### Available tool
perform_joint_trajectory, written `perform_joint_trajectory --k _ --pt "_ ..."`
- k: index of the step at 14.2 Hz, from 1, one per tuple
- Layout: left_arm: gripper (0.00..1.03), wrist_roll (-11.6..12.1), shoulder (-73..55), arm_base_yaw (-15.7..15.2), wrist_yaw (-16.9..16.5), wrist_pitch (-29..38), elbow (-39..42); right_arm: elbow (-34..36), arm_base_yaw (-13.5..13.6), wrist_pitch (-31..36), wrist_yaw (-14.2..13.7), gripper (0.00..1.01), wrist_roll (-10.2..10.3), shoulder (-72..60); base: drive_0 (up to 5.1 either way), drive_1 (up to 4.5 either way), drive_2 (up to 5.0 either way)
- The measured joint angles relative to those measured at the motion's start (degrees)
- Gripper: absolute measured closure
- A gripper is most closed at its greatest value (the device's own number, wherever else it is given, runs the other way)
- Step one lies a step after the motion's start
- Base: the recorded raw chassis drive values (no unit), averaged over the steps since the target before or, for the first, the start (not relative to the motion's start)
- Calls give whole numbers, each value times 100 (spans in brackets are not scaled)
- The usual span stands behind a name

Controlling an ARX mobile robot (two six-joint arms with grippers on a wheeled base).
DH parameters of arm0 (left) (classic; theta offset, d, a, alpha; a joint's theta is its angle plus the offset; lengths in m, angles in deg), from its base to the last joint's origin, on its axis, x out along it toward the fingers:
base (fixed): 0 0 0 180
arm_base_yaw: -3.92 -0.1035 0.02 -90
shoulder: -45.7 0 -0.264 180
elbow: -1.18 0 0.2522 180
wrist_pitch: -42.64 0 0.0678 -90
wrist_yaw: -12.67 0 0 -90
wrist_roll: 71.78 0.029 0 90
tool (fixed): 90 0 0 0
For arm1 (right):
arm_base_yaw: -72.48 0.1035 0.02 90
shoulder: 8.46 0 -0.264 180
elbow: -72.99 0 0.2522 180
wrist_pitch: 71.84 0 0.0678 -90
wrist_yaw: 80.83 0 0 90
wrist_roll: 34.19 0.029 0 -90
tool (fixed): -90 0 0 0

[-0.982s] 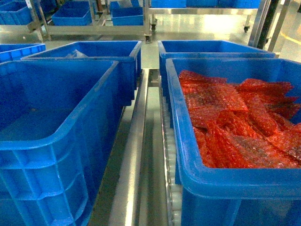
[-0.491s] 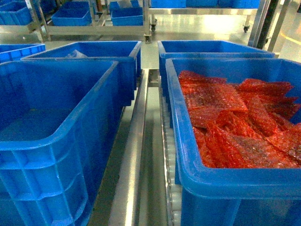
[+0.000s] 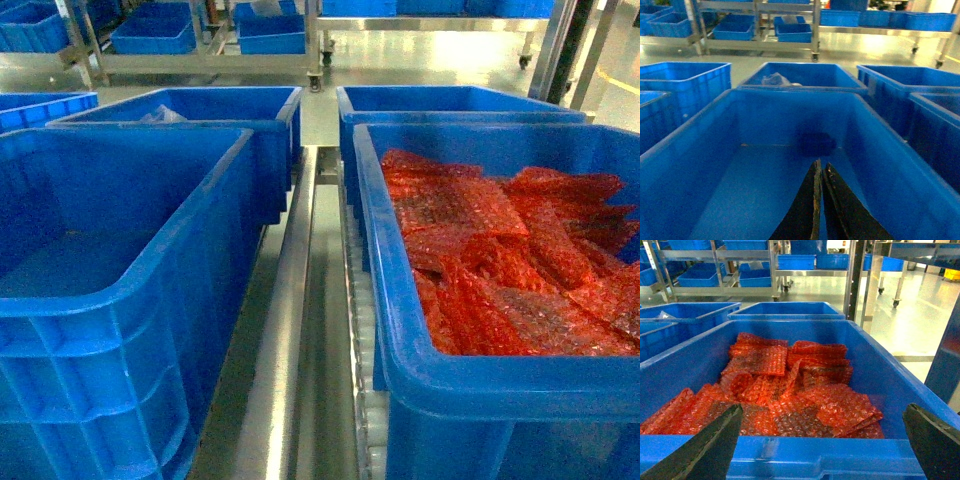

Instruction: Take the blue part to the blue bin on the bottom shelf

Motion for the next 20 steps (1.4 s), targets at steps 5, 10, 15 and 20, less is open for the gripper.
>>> perform_joint_trajectory --k 5,10,15,20 --pt "101 -2 1198 -66 -59 -743 461 0 0 0 0 3 0 0 0 0 0" --pt "101 -2 2076 -66 -61 -1281 702 0 0 0 0 3 0 0 0 0 0" --pt "101 -2 2616 -66 -61 -1821 702 0 0 -2 0 3 0 0 0 0 0" --pt "101 -2 2896 -66 -61 -2074 702 0 0 -2 0 3 0 0 0 0 0"
